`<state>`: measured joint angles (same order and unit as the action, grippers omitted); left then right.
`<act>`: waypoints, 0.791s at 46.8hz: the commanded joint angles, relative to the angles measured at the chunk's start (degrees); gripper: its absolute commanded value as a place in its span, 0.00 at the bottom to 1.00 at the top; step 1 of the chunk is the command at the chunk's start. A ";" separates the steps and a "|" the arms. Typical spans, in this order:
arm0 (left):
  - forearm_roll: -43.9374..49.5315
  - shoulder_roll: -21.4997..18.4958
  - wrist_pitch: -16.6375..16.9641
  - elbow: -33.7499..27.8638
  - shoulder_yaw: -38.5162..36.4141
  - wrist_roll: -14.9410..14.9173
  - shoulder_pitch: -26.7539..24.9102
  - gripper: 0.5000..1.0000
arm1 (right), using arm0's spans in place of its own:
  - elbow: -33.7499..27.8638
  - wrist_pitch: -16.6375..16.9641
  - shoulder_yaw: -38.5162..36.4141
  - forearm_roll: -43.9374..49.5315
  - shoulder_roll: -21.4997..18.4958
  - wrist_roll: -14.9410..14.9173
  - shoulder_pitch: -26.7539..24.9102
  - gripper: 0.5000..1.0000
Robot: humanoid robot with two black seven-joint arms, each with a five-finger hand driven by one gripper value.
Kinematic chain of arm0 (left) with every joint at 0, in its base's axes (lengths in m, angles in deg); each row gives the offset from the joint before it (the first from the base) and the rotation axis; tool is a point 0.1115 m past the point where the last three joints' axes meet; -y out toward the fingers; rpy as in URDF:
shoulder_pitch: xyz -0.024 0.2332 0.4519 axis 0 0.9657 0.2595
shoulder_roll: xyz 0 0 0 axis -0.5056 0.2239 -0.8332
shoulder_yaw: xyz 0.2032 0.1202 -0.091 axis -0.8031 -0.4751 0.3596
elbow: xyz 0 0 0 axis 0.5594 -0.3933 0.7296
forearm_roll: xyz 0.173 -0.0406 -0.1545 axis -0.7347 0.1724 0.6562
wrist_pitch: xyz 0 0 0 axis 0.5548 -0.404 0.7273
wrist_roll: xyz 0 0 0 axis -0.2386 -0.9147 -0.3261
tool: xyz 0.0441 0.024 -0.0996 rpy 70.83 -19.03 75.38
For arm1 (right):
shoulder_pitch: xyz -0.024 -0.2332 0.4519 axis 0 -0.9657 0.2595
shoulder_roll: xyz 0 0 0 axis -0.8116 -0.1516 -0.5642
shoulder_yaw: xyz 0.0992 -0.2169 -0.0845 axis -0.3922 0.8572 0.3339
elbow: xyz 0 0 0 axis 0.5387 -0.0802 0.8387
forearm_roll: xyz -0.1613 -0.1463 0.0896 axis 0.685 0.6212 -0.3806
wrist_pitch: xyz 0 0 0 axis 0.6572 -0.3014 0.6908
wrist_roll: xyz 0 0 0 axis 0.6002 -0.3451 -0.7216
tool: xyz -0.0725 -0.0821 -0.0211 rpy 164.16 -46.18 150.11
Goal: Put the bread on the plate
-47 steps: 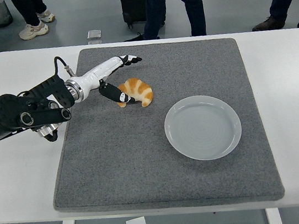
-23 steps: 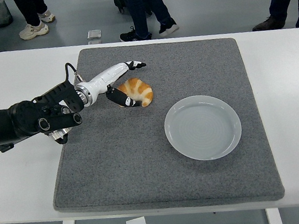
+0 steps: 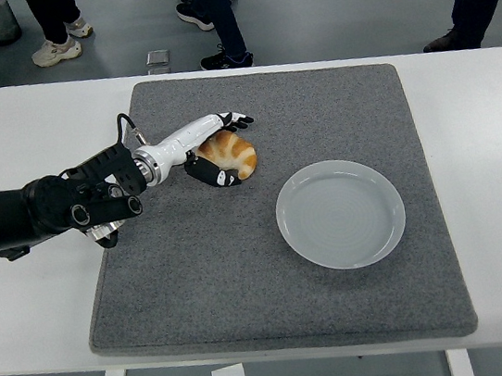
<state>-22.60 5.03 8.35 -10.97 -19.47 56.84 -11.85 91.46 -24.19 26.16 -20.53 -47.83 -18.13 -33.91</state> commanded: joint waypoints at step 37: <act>0.08 -2.14 -0.87 0.15 1.66 1.18 -1.03 0.00 | 0.00 0.01 0.00 0.00 0.00 -0.01 0.01 0.90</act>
<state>-22.61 3.09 7.50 -10.75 -17.80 58.00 -12.88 91.48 -24.17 26.16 -20.53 -47.83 -18.14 -33.97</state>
